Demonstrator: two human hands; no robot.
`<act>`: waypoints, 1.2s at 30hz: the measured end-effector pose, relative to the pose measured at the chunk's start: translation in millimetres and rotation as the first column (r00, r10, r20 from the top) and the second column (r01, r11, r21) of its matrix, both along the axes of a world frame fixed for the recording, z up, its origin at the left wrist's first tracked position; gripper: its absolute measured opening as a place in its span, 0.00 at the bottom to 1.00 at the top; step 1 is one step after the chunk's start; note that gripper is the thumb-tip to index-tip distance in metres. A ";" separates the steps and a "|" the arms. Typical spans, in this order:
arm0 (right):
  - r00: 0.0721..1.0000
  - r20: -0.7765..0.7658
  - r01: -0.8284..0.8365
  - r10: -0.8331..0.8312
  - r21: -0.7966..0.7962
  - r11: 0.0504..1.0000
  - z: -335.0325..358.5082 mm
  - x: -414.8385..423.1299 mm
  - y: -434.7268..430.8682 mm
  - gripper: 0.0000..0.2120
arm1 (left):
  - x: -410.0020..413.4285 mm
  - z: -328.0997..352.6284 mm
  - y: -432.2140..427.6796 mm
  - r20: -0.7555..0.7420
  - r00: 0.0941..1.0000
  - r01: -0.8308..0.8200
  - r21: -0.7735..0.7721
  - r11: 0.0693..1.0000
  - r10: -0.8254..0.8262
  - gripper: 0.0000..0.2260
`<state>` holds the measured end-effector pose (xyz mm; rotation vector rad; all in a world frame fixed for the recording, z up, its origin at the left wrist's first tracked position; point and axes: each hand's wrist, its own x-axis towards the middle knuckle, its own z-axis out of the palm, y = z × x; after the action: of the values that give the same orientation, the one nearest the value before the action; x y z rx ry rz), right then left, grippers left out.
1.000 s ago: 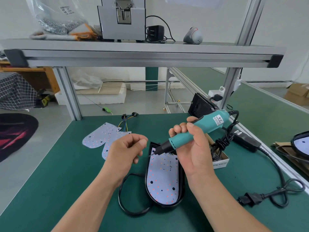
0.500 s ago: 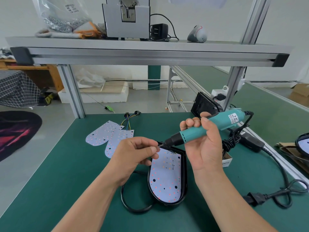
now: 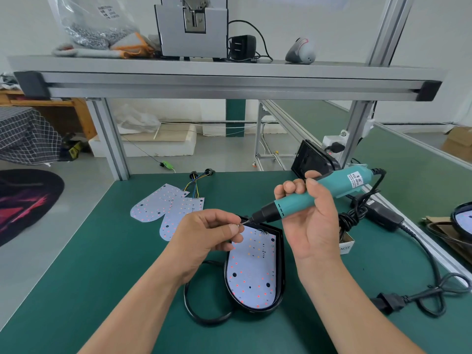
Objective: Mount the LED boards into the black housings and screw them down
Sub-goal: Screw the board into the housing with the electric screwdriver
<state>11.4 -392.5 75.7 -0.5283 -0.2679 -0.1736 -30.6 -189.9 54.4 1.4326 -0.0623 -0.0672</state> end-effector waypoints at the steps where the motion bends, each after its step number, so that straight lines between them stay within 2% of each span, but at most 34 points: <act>1: 1.000 0.003 0.001 -0.001 -0.008 1.000 -0.3 0.2 0.1 0.05 | 0.4 -0.3 0.2 0.007 1.000 -0.003 0.017 1.000 0.003 0.09; 6: 1.000 0.030 0.001 0.000 -0.053 0.999 -2.6 2.0 1.2 0.05 | 2.7 -1.2 -0.1 0.080 0.996 -0.052 0.127 0.991 0.042 0.08; 11: 1.000 0.017 0.019 -0.017 -0.088 0.996 -5.7 2.8 4.0 0.03 | 4.1 -3.4 -0.4 0.130 0.989 -0.091 0.155 0.984 0.071 0.08; 17: 0.993 -0.092 0.064 -0.067 -0.036 0.997 -10.8 5.5 6.3 0.04 | 6.2 -11.2 -0.6 0.195 0.979 -0.107 0.206 0.973 0.066 0.12; 21: 0.990 -0.121 0.067 -0.067 0.002 0.998 -11.9 6.7 4.2 0.04 | 6.9 -13.5 -0.2 0.240 0.970 -0.102 0.269 0.958 0.036 0.10; 24: 0.990 -0.127 0.061 -0.059 0.016 0.998 -12.7 6.3 4.7 0.04 | 6.7 -12.3 1.9 0.242 0.970 -0.084 0.311 0.947 0.006 0.16; 26: 0.990 -0.129 0.062 -0.059 0.019 0.998 -12.3 6.2 4.4 0.03 | 8.5 -13.1 5.9 0.221 0.975 -0.106 0.331 0.938 0.032 0.21; 29: 0.989 -0.134 0.063 -0.059 0.023 0.998 -11.1 6.4 1.4 0.03 | 10.6 -15.2 10.5 0.091 0.991 -0.120 0.344 0.931 0.094 0.23; 32: 0.987 -0.146 0.065 -0.063 0.010 0.998 -10.5 6.4 -2.7 0.04 | 9.6 -20.0 7.9 -0.022 0.999 -0.011 0.509 0.861 0.026 0.28; 36: 0.984 -0.153 0.082 -0.092 -0.070 0.994 -9.9 4.7 -7.8 0.03 | 10.1 -26.8 2.6 -0.049 0.998 0.061 0.646 0.761 -0.039 0.29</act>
<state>16.2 -400.3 65.8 -0.6140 -0.0975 -0.2081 -20.5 -187.4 27.6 2.1326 -0.0526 -0.1694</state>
